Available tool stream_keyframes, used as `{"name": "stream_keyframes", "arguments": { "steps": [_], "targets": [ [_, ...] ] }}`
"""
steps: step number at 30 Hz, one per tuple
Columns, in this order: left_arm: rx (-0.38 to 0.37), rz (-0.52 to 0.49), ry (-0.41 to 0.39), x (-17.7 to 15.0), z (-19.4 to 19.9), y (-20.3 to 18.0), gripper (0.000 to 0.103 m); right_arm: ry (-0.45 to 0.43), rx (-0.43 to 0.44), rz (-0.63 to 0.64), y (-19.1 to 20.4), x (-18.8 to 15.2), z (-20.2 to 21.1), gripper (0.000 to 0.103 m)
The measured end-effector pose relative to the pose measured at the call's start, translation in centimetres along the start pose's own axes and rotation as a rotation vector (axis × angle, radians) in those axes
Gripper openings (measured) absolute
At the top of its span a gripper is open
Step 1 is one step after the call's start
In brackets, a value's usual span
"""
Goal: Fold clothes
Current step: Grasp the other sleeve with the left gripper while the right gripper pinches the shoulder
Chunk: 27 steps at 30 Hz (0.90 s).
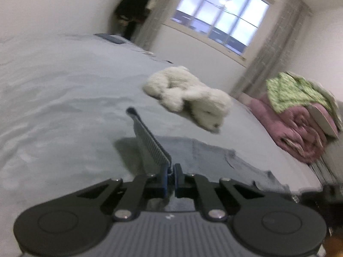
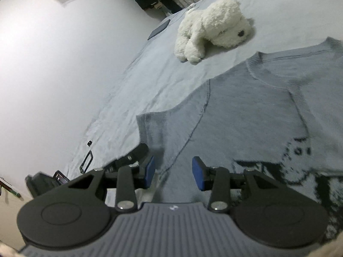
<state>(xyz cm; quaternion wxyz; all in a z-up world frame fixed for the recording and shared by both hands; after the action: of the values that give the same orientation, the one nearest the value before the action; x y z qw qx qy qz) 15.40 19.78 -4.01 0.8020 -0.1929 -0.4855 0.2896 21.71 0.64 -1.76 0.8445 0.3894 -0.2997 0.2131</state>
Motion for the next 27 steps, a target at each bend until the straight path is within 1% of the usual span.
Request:
{"name": "stream_keyframes", "arguments": {
  "steps": [4,7,11,14,18,21,23,27],
  "targets": [
    [-0.049,-0.067,0.055,-1.0,-0.5,-1.1,0.005,-0.001,0.017,0.006,0.2,0.8,-0.8,0.043],
    [-0.072,-0.135,0.107,-2.2,-0.9,-1.9,0.005,0.008,0.014,0.011,0.0,1.0,-1.5,0.045],
    [-0.061,-0.182,0.134,-3.2,-1.2,-2.2,0.005,0.05,-0.011,0.046,-0.1,0.9,-3.2,0.045],
    [-0.051,-0.215,0.152,-3.9,-1.3,-2.5,0.005,0.073,-0.012,0.109,0.6,1.5,-4.8,0.045],
    [-0.048,-0.202,0.164,-3.8,-1.3,-2.1,0.006,0.112,0.045,0.2,2.0,2.8,-6.9,0.045],
    [-0.028,-0.193,0.194,-3.9,-1.7,-1.7,0.006,0.15,0.081,0.258,2.7,3.7,-8.5,0.045],
    [-0.026,-0.176,0.209,-4.0,-1.8,-1.5,0.006,0.178,0.057,0.313,2.9,3.9,-9.6,0.045],
    [-0.034,-0.129,0.232,-3.7,-1.9,-1.0,0.006,0.244,0.001,0.429,3.1,3.1,-11.3,0.045]
  ]
}}
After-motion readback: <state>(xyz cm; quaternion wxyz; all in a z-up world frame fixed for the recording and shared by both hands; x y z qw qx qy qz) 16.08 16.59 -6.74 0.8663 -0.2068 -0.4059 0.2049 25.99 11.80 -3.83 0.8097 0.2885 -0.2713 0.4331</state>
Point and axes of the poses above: each gripper's, at about its wrist camera, not at the fingertips, and z roughly against the way its jaws point, y to its left, x to its top, the point moved 4 cm from there along -z, roughly the way its jaws point, and after that the axes turned 14 degrees about z, right-handed, at the moved point
